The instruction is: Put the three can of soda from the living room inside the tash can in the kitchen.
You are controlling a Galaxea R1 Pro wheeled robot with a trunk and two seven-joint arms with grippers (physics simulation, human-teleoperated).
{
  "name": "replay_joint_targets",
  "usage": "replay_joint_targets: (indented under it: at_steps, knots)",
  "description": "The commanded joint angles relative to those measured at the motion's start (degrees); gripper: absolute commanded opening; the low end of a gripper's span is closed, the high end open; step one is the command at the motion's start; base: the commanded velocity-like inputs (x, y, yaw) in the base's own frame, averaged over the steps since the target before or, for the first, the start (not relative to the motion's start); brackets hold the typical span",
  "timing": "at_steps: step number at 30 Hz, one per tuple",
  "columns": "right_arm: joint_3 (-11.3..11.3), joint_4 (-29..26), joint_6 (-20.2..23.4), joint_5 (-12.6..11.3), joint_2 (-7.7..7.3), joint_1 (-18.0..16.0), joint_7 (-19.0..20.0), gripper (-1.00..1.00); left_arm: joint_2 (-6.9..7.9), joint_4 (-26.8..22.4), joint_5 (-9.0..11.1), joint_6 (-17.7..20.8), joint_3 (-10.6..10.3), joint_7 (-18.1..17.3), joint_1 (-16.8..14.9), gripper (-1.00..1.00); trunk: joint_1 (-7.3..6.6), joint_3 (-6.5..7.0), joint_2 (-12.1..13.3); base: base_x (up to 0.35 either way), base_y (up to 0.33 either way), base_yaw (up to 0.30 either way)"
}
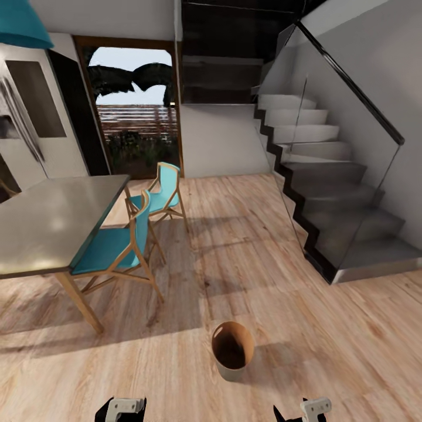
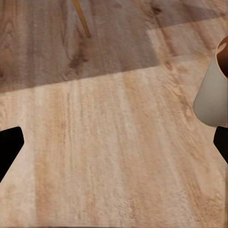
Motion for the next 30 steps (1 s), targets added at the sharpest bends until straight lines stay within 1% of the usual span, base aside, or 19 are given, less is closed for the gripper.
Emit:
replay_joint_targets:
  at_steps: [1,9,20,30]
  knots:
    - [0.0,0.0,0.0,0.01,0.0,0.0,0.0,1.0,0.0,-0.05,0.01,0.0,0.01,0.0,0.0,1.0,0.0,0.0,0.0,0.0,-0.297,0.229]
    - [0.0,0.01,0.0,0.05,0.0,0.0,0.0,1.0,0.01,-0.32,0.09,0.0,0.0,-0.03,0.0,1.0,0.0,0.0,0.0,0.015,-0.304,0.158]
    - [0.0,0.07,0.0,0.06,0.0,0.0,0.0,1.0,0.01,-0.33,0.12,-0.09,0.03,-0.14,0.0,1.0,0.0,0.0,0.0,0.071,-0.3,0.017]
    - [0.0,0.09,0.0,0.06,0.03,0.0,0.0,1.0,0.09,-0.37,0.2,-0.09,0.07,-0.33,0.0,1.0,0.0,0.0,0.0,0.033,-0.064,0.0]
